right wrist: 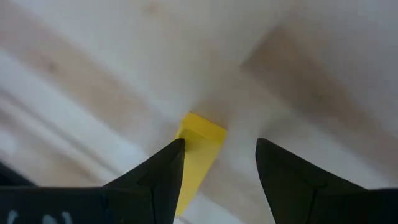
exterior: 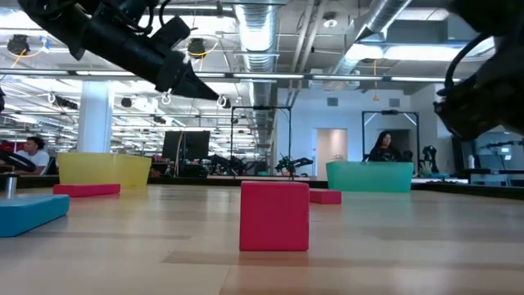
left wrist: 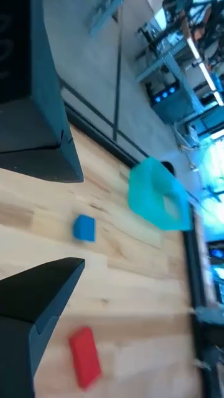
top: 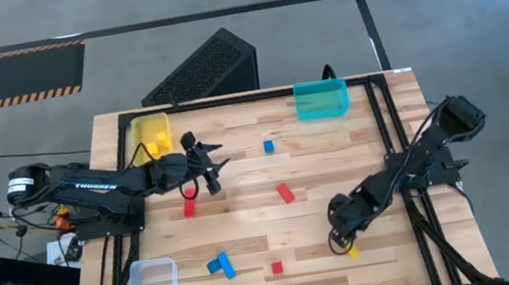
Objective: Sort & place blocks by color
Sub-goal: Put the yellow block into the yellow bin
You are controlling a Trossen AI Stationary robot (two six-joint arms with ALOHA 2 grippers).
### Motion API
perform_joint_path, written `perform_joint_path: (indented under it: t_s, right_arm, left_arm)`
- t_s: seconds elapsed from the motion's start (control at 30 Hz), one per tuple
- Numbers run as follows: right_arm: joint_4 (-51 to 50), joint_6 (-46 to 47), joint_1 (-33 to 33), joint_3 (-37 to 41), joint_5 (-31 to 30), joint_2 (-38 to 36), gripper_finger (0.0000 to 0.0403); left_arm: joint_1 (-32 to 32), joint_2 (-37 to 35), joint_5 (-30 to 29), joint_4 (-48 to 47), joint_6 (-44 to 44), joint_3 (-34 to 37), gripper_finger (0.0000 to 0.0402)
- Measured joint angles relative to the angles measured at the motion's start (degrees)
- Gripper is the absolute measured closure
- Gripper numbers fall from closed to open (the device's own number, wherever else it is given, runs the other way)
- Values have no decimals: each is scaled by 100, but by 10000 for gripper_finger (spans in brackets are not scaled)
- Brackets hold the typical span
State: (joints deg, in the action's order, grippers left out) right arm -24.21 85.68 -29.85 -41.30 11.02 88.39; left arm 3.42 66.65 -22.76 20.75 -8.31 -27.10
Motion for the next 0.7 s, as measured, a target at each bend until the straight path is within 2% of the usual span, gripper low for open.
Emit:
perform_joint_path:
  t_s: [0.2,0.33,0.5,0.6,0.7]
  right_arm:
    - [579,-153,-372,-20,-581,415,189]
    - [467,-152,-500,-26,-1057,462,201]
    - [233,-304,-437,20,-1639,108,217]
    - [3,-317,-355,67,-1905,-279,227]
    - [103,-257,-293,33,-1838,-591,235]
  left_arm:
    - [-548,0,0,46,535,-159,201]
    - [-936,0,-263,38,617,-242,201]
    - [-1233,0,-923,11,685,-248,201]
    - [-1287,0,-952,0,531,-248,201]
    - [-1285,0,-957,-2,350,-250,201]
